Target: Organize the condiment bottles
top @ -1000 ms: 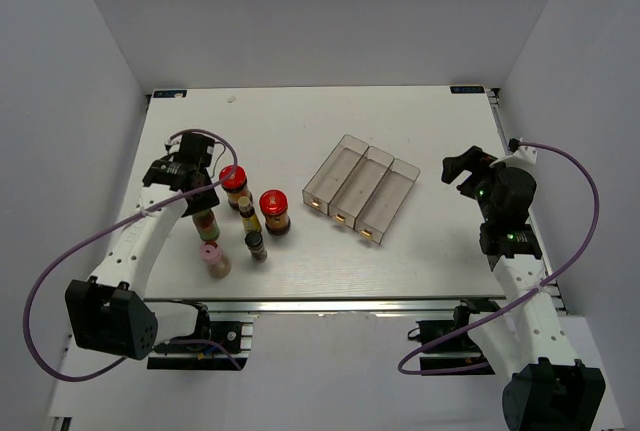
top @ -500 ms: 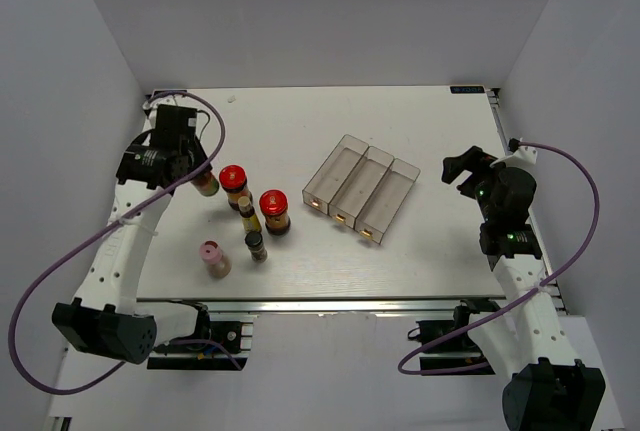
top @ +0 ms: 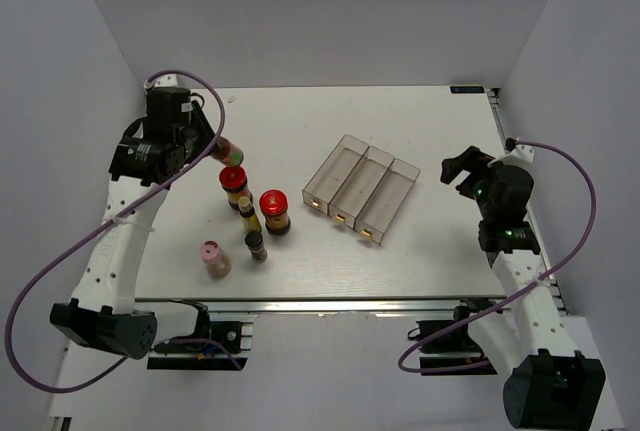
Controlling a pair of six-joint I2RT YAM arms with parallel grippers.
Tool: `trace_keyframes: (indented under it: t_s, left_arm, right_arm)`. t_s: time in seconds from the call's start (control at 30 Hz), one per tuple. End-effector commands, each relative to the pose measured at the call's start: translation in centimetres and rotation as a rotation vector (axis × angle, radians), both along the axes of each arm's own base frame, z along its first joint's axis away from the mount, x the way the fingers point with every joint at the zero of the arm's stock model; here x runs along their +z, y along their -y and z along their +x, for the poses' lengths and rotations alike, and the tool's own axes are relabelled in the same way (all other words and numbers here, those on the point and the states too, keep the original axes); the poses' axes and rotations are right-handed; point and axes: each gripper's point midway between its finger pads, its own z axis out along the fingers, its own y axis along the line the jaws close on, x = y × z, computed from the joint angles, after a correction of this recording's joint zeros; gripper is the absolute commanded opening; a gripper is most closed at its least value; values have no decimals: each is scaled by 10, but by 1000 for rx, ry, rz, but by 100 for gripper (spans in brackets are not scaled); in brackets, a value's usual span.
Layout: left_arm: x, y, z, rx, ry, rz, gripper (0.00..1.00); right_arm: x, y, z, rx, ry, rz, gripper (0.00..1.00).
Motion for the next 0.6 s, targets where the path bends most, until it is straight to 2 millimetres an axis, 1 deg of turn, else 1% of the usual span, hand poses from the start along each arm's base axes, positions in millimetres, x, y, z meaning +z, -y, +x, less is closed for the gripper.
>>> trace_keyframes:
  t_s: [0.0, 0.03, 0.07, 0.1, 0.13, 0.17, 0.2, 0.27, 0.3, 0.33, 0.37, 0.4, 0.47, 0.5, 0.53, 0.57]
  left_arm:
    - [56, 32, 29, -80, 213, -98, 0]
    - [56, 35, 34, -74, 213, -85, 0]
    - [65, 54, 34, -109, 235, -77, 0]
    - [59, 65, 43, -118, 216, -53, 0]
    - [60, 74, 47, -135, 216, -29, 0]
    - [75, 93, 48, -184, 247, -34, 0]
    - [65, 107, 58, -221, 221, -9, 0]
    - [66, 126, 65, -258, 220, 7, 0]
    - [66, 136, 76, -267, 219, 16, 0]
    - [65, 145, 80, -289, 219, 29, 0]
    - [63, 160, 81, -337, 215, 26, 0]
    - [54, 175, 91, -378, 212, 36, 0]
    - [42, 195, 97, -438, 201, 36, 0]
    - [36, 203, 101, -470, 201, 38, 0]
    - [20, 211, 108, -484, 175, 47, 0]
    - [15, 215, 111, -498, 171, 47, 0]
  right_arm:
    - [5, 3, 4, -7, 20, -15, 89]
    - [3, 3, 4, -11, 11, -18, 89]
    - [3, 4, 4, -14, 12, -19, 89]
    - [4, 4, 5, -12, 14, -20, 89]
    - [4, 4, 5, -10, 14, -19, 89]
    - [4, 4, 5, -10, 14, -21, 89]
    - [5, 4, 5, -10, 17, -21, 89]
    - [4, 5, 4, -16, 18, -22, 89]
    - [3, 5, 4, -16, 18, -22, 89]
    - [3, 5, 3, -17, 18, -24, 89]
    - [3, 5, 3, -19, 15, -25, 89]
    - [3, 6, 3, -21, 15, -27, 89]
    - [3, 8, 2, -34, 12, -33, 89]
    - [1, 10, 2, -43, 6, -39, 89]
    - [0, 12, 1, -53, 1, -43, 89]
    - [0, 16, 1, -71, -4, -48, 89]
